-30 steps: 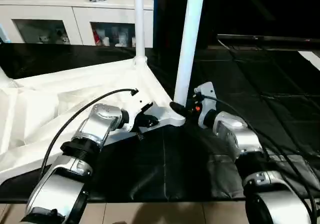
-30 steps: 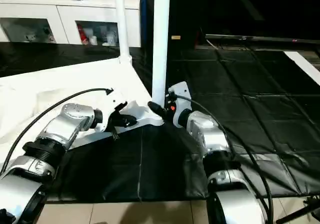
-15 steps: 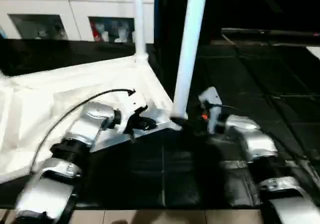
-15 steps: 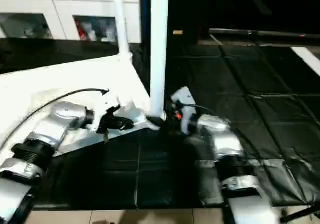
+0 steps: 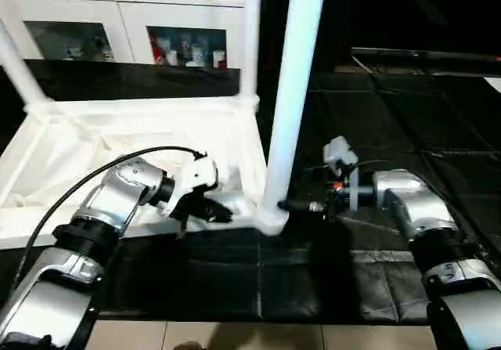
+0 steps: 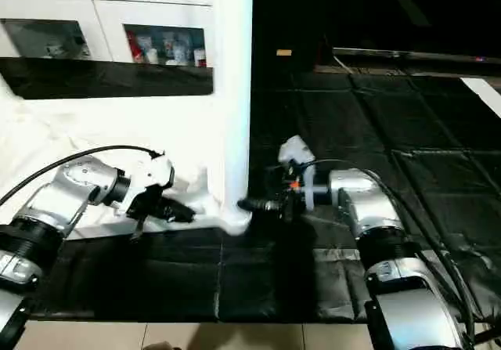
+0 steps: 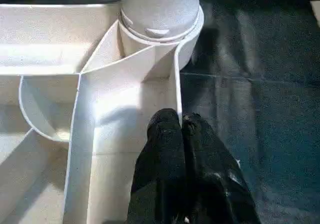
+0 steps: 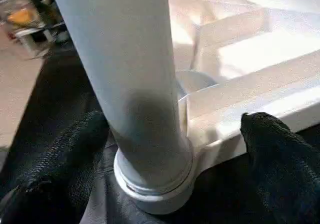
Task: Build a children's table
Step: Rotate leg to tighten
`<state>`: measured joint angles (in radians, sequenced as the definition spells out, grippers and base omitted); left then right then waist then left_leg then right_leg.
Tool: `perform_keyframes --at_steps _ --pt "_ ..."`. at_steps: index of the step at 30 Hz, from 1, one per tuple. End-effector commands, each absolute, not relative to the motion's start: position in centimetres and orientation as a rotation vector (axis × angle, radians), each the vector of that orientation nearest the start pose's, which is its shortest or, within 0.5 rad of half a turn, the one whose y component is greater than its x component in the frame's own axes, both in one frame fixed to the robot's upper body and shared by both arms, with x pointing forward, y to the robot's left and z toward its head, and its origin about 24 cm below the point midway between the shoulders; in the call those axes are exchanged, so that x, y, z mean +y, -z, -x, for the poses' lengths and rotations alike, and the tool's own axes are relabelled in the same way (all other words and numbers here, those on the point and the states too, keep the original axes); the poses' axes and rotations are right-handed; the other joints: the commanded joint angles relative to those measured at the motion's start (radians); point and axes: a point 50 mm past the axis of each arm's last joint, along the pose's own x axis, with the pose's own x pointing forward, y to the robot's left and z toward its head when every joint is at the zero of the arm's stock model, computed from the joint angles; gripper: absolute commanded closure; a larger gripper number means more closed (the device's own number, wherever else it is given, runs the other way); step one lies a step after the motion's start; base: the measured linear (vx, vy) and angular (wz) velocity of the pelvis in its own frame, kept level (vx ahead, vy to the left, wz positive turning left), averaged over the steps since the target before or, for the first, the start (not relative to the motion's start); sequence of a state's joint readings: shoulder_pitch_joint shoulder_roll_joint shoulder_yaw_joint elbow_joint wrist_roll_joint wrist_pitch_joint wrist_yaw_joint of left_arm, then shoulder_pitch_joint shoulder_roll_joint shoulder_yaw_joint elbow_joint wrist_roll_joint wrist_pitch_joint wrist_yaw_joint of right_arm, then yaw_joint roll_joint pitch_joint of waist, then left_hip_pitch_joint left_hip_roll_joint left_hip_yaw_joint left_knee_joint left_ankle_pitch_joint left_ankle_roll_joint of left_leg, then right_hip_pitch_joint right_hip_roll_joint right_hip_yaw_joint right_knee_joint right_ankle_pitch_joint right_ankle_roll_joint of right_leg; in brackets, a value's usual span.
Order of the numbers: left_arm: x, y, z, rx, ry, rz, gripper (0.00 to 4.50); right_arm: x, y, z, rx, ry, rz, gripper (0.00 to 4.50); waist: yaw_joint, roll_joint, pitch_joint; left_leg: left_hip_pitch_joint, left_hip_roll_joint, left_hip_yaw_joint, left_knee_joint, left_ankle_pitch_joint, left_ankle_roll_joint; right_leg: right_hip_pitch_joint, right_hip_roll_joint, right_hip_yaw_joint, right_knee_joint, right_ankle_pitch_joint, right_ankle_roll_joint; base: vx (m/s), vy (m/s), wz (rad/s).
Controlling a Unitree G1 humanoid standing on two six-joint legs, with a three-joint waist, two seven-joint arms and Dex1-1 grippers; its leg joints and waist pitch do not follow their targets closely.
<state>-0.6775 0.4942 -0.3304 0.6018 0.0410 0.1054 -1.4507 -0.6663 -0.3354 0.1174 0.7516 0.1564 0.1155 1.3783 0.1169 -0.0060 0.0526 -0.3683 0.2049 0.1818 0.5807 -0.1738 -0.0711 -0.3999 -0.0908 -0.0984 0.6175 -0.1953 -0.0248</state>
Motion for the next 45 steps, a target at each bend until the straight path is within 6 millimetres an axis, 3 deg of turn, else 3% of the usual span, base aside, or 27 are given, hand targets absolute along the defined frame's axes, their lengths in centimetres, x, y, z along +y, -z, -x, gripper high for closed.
perform_keyframes --at_steps 1,5,11,19,22,24,35,38,41,45 --pt "15.5 -6.8 -31.1 0.620 1.581 -0.541 4.50 -14.4 -7.3 -32.7 0.332 -1.437 0.074 0.02 0.000 -0.002 -0.073 0.011 0.034 -0.004 -0.056 -0.128 0.060 0.057 -0.063 0.055 -0.055 -0.062 -0.258 0.000 0.000 0.00" --pt "15.5 -6.9 -30.8 0.623 1.607 -0.544 4.50 -14.1 -7.3 -32.8 0.326 -1.459 0.057 0.02 0.001 -0.003 -0.072 0.011 0.035 -0.004 -0.056 -0.130 0.069 0.056 -0.065 0.054 -0.056 -0.066 -0.262 0.000 0.000 0.00" --pt "15.4 -6.9 -30.5 0.630 1.637 -0.560 4.50 -13.4 -7.1 -32.6 0.350 -1.515 0.022 0.18 0.001 -0.001 -0.070 0.012 0.036 -0.005 -0.058 -0.160 0.051 0.055 -0.066 0.055 -0.059 -0.120 -0.253 0.000 0.000 0.00" --pt "15.3 -6.9 -30.4 0.628 1.647 -0.566 4.50 -12.8 -7.0 -32.3 0.368 -1.587 -0.019 0.90 0.001 -0.001 -0.067 0.013 0.037 -0.007 -0.059 -0.192 0.037 0.051 -0.067 0.057 -0.064 -0.186 -0.237 0.000 0.000 0.00" --pt "15.3 -6.9 -30.4 0.628 1.648 -0.567 4.50 -12.6 -6.9 -32.3 0.371 -1.601 -0.031 0.96 0.001 0.000 -0.069 0.014 0.038 -0.007 -0.059 -0.185 0.036 0.051 -0.066 0.056 -0.061 -0.164 -0.242 0.000 0.000 0.00" --pt "15.2 -6.9 -30.4 0.629 1.647 -0.567 4.50 -12.5 -6.8 -32.2 0.372 -1.606 -0.035 1.29 0.001 -0.001 -0.069 0.013 0.037 -0.006 -0.058 -0.176 0.039 0.052 -0.065 0.056 -0.059 -0.145 -0.247 0.000 0.000 0.00" --pt "15.5 -6.7 -30.7 0.636 1.592 -0.556 4.50 -11.8 -6.6 -32.1 0.353 -1.608 -0.064 2.15 0.002 0.001 -0.069 0.012 0.037 -0.007 -0.058 -0.173 0.038 0.052 -0.066 0.056 -0.058 -0.143 -0.247 0.000 0.000 0.00" --pt "14.9 -6.7 -31.4 0.595 1.498 -0.499 4.50 -11.3 -6.0 -32.5 0.342 -1.468 -0.084 2.29 0.000 0.000 -0.066 0.013 0.036 -0.006 -0.060 -0.193 0.027 0.051 -0.067 0.057 -0.063 -0.180 -0.241 0.000 0.000 0.00" --pt "14.3 -6.8 -32.1 0.549 1.404 -0.466 4.50 -11.2 -5.3 -32.7 0.356 -1.358 -0.068 2.39 -0.003 -0.001 -0.059 0.020 0.032 -0.009 -0.063 -0.259 -0.004 0.046 -0.070 0.057 -0.083 -0.339 -0.191 0.000 0.000 0.00" --pt "13.2 -6.7 -33.4 0.507 1.222 -0.362 4.50 -10.6 -3.9 -33.5 0.408 -1.080 -0.052 2.44 -0.008 -0.001 -0.052 0.027 0.029 -0.016 -0.068 -0.315 -0.019 0.039 -0.073 0.054 -0.102 -0.491 -0.132 0.000 0.000 0.00"
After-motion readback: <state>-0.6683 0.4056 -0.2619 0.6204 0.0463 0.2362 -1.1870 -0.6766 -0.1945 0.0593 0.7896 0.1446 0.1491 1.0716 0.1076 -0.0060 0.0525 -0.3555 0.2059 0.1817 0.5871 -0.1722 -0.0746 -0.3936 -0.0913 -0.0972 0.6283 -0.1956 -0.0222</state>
